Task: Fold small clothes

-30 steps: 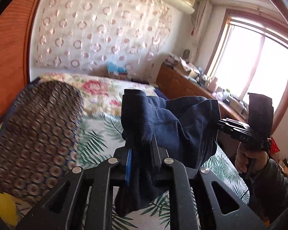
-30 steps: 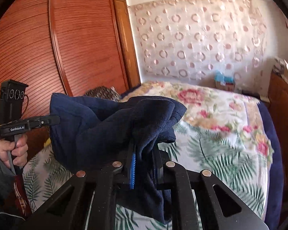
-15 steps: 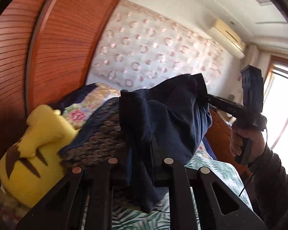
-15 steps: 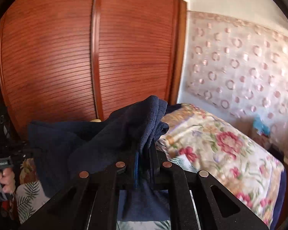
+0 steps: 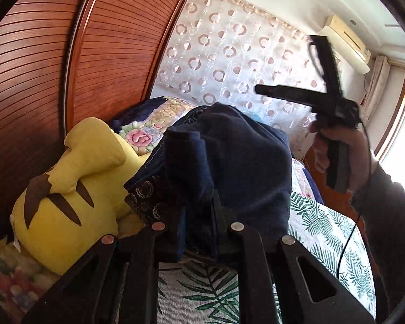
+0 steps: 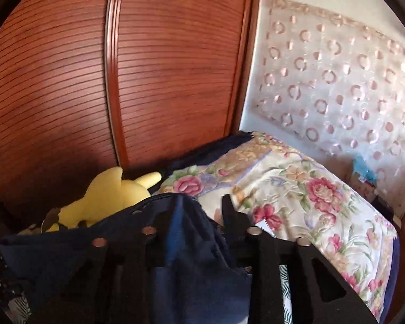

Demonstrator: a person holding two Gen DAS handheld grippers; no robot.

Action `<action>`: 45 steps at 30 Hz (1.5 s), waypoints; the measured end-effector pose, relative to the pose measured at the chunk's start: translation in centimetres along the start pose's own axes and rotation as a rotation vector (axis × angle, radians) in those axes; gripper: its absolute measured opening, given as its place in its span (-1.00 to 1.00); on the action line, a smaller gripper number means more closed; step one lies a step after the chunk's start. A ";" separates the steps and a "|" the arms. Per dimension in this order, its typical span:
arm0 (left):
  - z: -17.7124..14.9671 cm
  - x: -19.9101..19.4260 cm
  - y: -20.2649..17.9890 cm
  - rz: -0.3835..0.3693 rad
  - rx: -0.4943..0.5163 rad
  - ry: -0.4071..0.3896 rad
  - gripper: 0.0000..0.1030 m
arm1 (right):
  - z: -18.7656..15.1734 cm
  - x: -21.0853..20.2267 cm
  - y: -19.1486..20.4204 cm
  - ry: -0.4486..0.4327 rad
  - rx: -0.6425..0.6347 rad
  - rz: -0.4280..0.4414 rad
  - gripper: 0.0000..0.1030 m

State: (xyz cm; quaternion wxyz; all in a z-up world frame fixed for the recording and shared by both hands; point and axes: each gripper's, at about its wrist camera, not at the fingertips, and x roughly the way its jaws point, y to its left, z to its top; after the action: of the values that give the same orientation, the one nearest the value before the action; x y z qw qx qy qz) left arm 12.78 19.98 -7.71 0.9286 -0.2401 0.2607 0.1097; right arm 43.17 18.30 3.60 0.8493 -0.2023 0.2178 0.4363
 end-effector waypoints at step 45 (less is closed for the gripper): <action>-4.7 -9.8 -13.7 -0.072 0.441 -0.050 0.72 | -19.6 -26.1 10.2 -0.085 0.243 -0.112 0.40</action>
State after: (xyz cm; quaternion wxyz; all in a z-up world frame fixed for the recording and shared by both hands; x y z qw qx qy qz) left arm 7.06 5.09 -0.62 0.9681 -0.0377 0.2466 0.0225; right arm 17.27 -3.72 0.20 0.8990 -0.0910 0.2213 0.3669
